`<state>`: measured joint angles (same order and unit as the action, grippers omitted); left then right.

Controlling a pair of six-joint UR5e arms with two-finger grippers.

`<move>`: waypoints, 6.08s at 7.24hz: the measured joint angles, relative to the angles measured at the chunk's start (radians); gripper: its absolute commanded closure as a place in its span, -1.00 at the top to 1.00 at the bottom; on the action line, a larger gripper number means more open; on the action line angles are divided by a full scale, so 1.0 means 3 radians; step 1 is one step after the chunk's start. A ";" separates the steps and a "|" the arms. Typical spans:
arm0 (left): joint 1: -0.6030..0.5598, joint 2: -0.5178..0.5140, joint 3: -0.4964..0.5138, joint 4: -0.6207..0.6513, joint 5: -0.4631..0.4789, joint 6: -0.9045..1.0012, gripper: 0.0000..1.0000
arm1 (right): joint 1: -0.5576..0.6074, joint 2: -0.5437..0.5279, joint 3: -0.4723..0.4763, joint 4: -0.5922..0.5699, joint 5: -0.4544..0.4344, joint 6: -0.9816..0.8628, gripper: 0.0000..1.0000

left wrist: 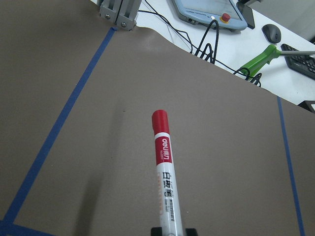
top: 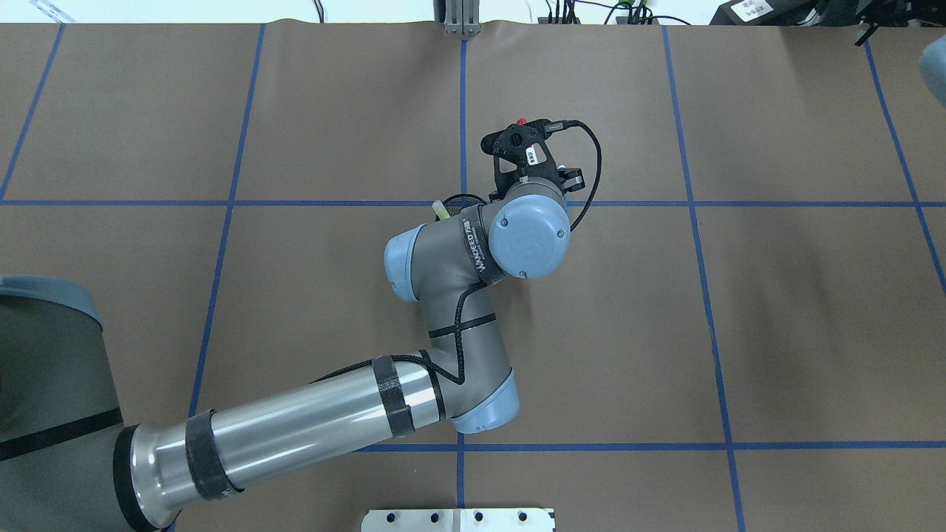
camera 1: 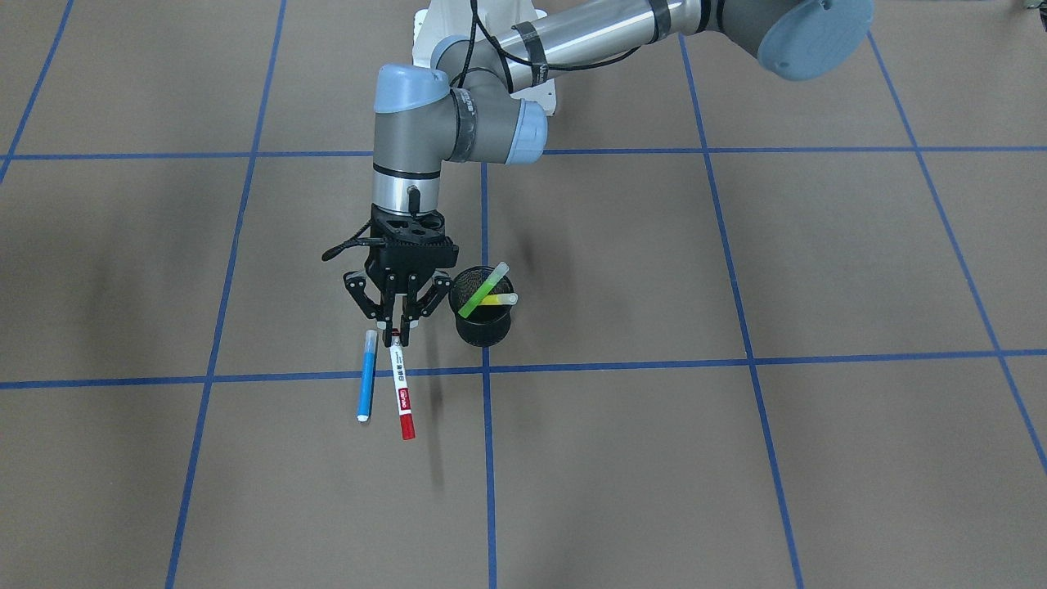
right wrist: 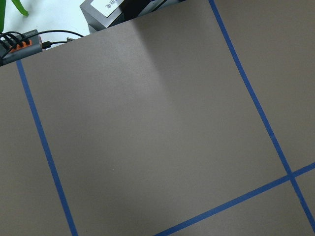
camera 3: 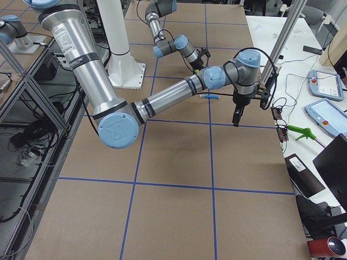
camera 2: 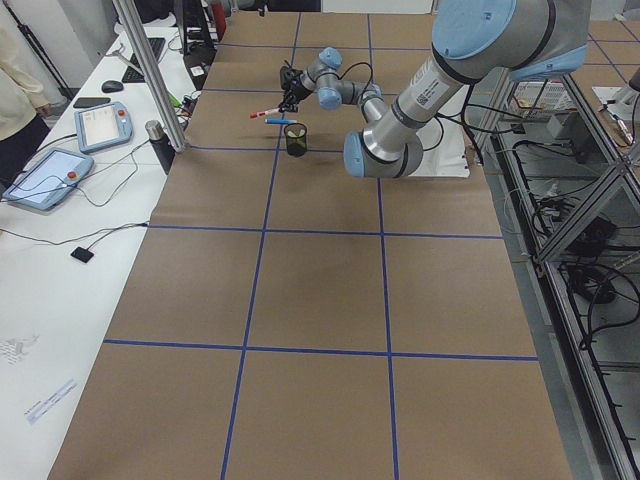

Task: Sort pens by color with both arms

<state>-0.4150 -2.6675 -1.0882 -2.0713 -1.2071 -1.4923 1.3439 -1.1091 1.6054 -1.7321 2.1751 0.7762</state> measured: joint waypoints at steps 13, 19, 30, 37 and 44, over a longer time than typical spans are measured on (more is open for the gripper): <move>-0.1011 0.1773 -0.2942 0.1732 -0.1879 0.0962 0.99 | -0.0018 -0.0025 0.0077 -0.0010 0.0045 0.0049 0.97; -0.1807 0.2686 -0.2838 0.1715 -0.2776 0.1578 0.98 | -0.0629 0.0053 0.0515 -0.0028 -0.0098 0.0436 0.93; -0.2704 0.3071 -0.1728 0.1020 -0.3548 0.3136 0.98 | -0.2829 0.1378 0.0379 -0.0414 -0.1500 -0.0191 0.98; -0.2711 0.3263 -0.1387 0.0327 -0.3687 0.3150 0.98 | -0.3011 0.1472 -0.0040 0.0105 -0.1949 -0.0340 0.95; -0.2707 0.3344 -0.1398 0.0181 -0.3687 0.3136 0.98 | -0.2984 0.1543 -0.0366 0.0546 -0.2051 -0.0347 0.79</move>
<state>-1.2272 -1.6644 -1.5076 -2.0170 -2.3133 -0.5514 0.4489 -0.6463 1.4957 -1.5683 1.5597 0.6720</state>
